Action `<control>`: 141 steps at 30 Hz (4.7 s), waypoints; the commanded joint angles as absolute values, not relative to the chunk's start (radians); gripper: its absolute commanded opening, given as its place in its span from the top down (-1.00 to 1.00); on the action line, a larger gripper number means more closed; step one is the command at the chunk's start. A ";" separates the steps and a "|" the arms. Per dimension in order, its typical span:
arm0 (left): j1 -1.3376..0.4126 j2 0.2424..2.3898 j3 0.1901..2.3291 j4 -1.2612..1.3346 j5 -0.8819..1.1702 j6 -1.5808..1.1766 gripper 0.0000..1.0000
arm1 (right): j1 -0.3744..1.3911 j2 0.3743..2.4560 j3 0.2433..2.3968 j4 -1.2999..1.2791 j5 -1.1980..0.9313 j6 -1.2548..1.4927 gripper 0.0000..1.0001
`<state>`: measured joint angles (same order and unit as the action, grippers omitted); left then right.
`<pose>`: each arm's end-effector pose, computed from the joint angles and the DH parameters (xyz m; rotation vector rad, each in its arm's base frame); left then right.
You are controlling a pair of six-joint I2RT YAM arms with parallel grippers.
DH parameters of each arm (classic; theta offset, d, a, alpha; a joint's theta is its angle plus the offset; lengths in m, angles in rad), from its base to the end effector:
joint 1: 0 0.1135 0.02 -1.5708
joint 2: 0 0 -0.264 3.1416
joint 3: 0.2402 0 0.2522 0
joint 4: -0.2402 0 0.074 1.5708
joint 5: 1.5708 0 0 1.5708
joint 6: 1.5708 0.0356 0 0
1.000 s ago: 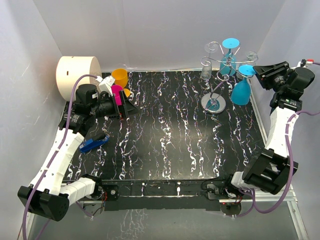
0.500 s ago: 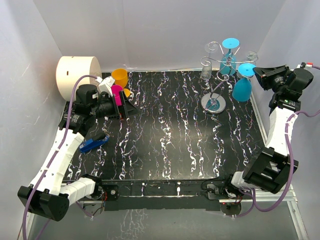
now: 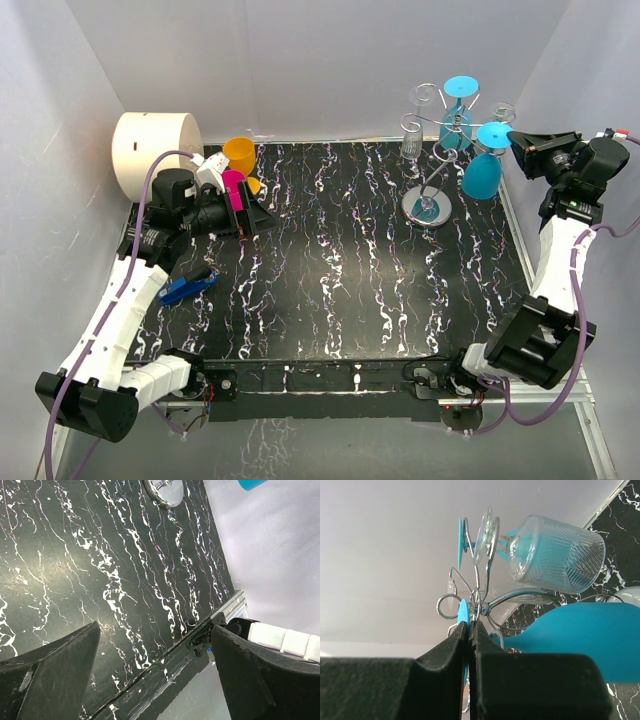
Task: Take the wine glass off the wine glass rack
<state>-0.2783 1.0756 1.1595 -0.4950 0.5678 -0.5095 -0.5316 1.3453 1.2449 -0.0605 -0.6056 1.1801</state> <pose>0.2149 -0.0813 0.3845 0.1516 2.0668 -1.0601 0.2798 -0.1410 0.3894 1.0151 1.4964 0.9912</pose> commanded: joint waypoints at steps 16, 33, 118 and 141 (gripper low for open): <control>-0.281 1.059 1.172 -0.514 0.577 -0.507 -0.82 | -0.535 1.226 1.259 -0.182 -0.460 1.147 1.00; -0.281 1.052 1.157 -0.517 0.581 -0.501 -0.82 | -0.531 1.200 1.229 -0.169 -0.554 1.130 1.00; -0.281 1.057 1.185 -0.626 0.472 -0.438 -0.83 | 0.499 1.061 0.786 0.018 -0.614 0.432 1.00; -0.281 1.245 1.479 -0.863 0.255 -0.525 -0.84 | 0.954 1.160 0.822 -0.127 -0.505 -1.271 1.00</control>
<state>-0.2783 1.1549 1.3975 -0.7864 0.2512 -0.4946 0.9428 1.1919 0.8417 -0.1509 -0.5579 -0.9852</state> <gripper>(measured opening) 0.925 0.021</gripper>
